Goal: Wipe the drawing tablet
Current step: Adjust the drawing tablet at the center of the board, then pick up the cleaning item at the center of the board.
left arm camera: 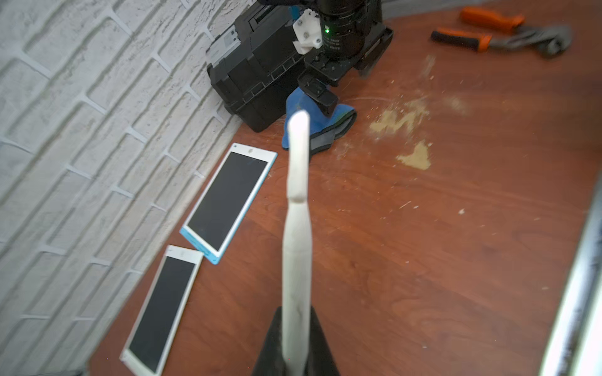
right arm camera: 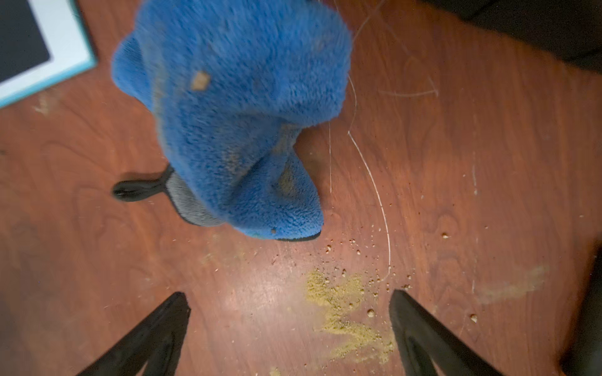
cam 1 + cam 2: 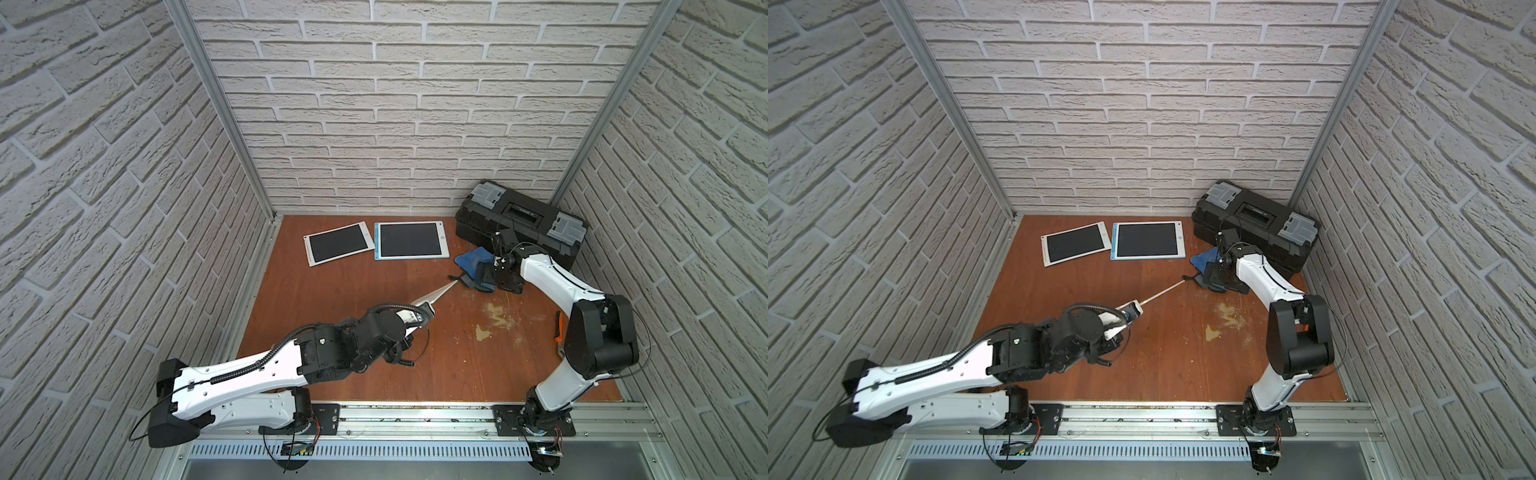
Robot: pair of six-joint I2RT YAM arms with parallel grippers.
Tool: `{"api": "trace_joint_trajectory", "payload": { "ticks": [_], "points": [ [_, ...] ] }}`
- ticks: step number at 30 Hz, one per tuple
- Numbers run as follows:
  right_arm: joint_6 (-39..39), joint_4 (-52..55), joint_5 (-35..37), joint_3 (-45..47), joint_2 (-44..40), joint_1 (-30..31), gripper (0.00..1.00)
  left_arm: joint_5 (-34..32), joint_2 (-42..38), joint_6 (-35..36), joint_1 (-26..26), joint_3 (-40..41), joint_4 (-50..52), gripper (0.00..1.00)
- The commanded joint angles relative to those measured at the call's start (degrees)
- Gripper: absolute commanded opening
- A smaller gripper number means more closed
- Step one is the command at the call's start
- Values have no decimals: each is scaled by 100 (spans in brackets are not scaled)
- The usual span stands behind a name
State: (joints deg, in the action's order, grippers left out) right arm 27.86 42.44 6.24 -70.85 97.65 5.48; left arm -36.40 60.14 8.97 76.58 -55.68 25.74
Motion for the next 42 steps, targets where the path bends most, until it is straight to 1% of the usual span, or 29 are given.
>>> {"api": "trace_joint_trajectory", "payload": {
  "ticks": [1, 3, 4, 5, 7, 8, 10, 12, 14, 15, 17, 18, 20, 21, 23, 24, 25, 27, 29, 31, 33, 34, 36, 37, 38, 39, 40, 41, 42],
  "points": [
    [174, -179, -34, -367, 102, -114, 98, -1615, 109, 1201, 305, 239, -946, 0],
    [181, -162, -34, -614, 377, -150, 98, -1590, 72, 1384, 374, 439, -1262, 0],
    [201, -171, -46, -737, 532, -169, 98, -1429, -16, 1575, 397, 596, -1418, 0],
    [232, -186, -99, -832, 657, -188, 97, -1297, -110, 1896, 443, 830, -1704, 0],
    [294, -213, -436, -1041, 938, -197, 95, -1281, -349, 3010, 688, 1572, -2785, 0],
    [349, -228, -608, -1094, 1018, -196, 93, -1203, -434, 3339, 779, 1803, -3044, 0],
    [492, -356, -945, -1030, 1112, -181, 90, -891, -586, 3766, 863, 2072, -3033, 0],
    [625, -461, -1108, -882, 1104, -178, 87, -699, -688, 3778, 893, 2067, -2629, 0],
    [690, -547, -1179, -732, 1067, -163, 85, -299, -804, 3701, 894, 1960, -1974, 0],
    [703, -528, -1172, -660, 1046, -148, 83, -121, -856, 3727, 901, 1966, -1856, 0],
    [696, -570, -1197, -511, 957, -128, 75, 65, -947, 3942, 981, 2147, -2059, 0],
    [693, -601, -1195, -426, 880, -126, 68, 105, -992, 4155, 1069, 2334, -2362, 0],
    [579, -607, -1148, -409, 738, -135, 6, 203, -1065, 4529, 1169, 2636, -2803, 0],
    [524, -520, -1099, -478, 669, -143, 3, 282, -1090, 4672, 1188, 2742, -2921, 0],
    [411, -519, -1002, -501, 197, -151, 3, 513, -1157, 5000, 1244, 2929, -3082, 0],
    [361, -646, -956, -416, -176, -143, 3, 570, -1180, 5101, 1271, 2985, -3150, 0],
    [362, -864, -751, -249, -766, -109, 2, 641, -1196, 5169, 1288, 3005, -3167, 0],
    [457, -1434, 186, 394, -2117, 40, 3, 705, -1223, 5188, 1298, 2997, -3169, 0],
    [364, -1890, 929, 847, -3142, 129, 3, 690, -1203, 5154, 1312, 2971, -3167, 0],
    [339, -1862, 1322, 895, -3524, 85, 3, 655, -1167, 5100, 1317, 2919, -3163, 0],
    [282, -1370, 1419, 565, -3347, 48, 3, 641, -1108, 5080, 1316, 2882, -3155, 0],
    [283, -927, 1202, 216, -2988, -3, 4, 635, -1077, 5075, 1316, 2871, -3152, 0],
    [73, 37, -30, -734, -1982, -82, 3, 626, -1023, 5075, 1325, 2853, -3145, 0],
    [-116, 541, -787, -1232, -1420, -67, 3, 626, -997, 5097, 1329, 2846, -3149, 0],
    [-166, 612, -1426, -1391, -1136, -18, 3, 634, -979, 5158, 1350, 2860, -3162, 0],
    [-54, 339, -1764, -1213, -1174, 10, 3, 634, -971, 5246, 1368, 2890, -3184, 0],
    [96, -57, -1887, -875, -1417, 40, 3, 641, -961, 5362, 1393, 2930, -3197, 0],
    [188, -339, -1795, -612, -1680, 77, 3, 664, -976, 5472, 1406, 2988, -3208, 0],
    [198, -394, -1675, -509, -1845, 90, 3, 696, -1006, 5551, 1407, 3045, -3234, 0]
  ]
}}
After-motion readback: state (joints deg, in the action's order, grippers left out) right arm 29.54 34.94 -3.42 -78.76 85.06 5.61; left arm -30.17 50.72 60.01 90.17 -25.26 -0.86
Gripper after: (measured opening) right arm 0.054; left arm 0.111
